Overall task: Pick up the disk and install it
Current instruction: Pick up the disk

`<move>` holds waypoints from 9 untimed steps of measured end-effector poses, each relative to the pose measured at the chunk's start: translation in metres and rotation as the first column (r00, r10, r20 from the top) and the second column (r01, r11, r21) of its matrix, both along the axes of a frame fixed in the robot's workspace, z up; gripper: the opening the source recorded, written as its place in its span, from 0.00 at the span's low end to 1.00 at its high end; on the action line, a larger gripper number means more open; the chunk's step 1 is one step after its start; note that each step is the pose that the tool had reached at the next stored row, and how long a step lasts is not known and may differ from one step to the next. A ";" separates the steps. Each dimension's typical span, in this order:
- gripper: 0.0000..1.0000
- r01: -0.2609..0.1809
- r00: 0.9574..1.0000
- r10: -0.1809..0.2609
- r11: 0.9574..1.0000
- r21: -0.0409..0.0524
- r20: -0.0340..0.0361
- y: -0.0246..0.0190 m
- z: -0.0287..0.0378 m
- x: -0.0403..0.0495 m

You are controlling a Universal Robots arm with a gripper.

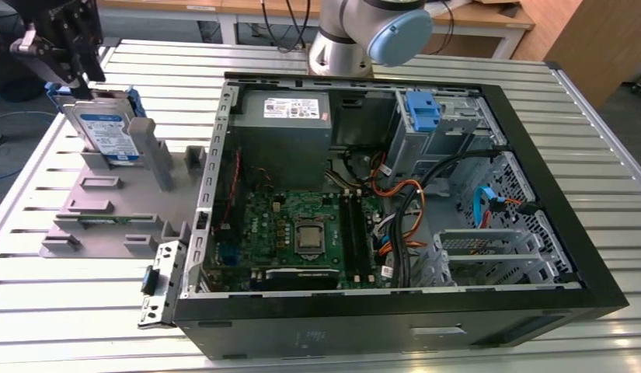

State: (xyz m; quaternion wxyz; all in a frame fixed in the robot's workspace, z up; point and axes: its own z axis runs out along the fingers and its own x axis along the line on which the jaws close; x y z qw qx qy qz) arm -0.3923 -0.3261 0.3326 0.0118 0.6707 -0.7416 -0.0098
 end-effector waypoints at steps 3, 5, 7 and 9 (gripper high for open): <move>0.53 0.000 1.000 0.000 1.000 0.000 0.000 0.0000 0.0000 0.0000; 0.58 0.000 1.000 0.000 1.000 0.000 0.000 0.0000 0.0000 0.0000; 0.64 0.000 1.000 0.000 1.000 0.000 0.000 0.0000 -0.0001 0.0000; 0.64 0.000 1.000 0.000 1.000 0.000 0.003 0.0001 -0.0023 -0.0005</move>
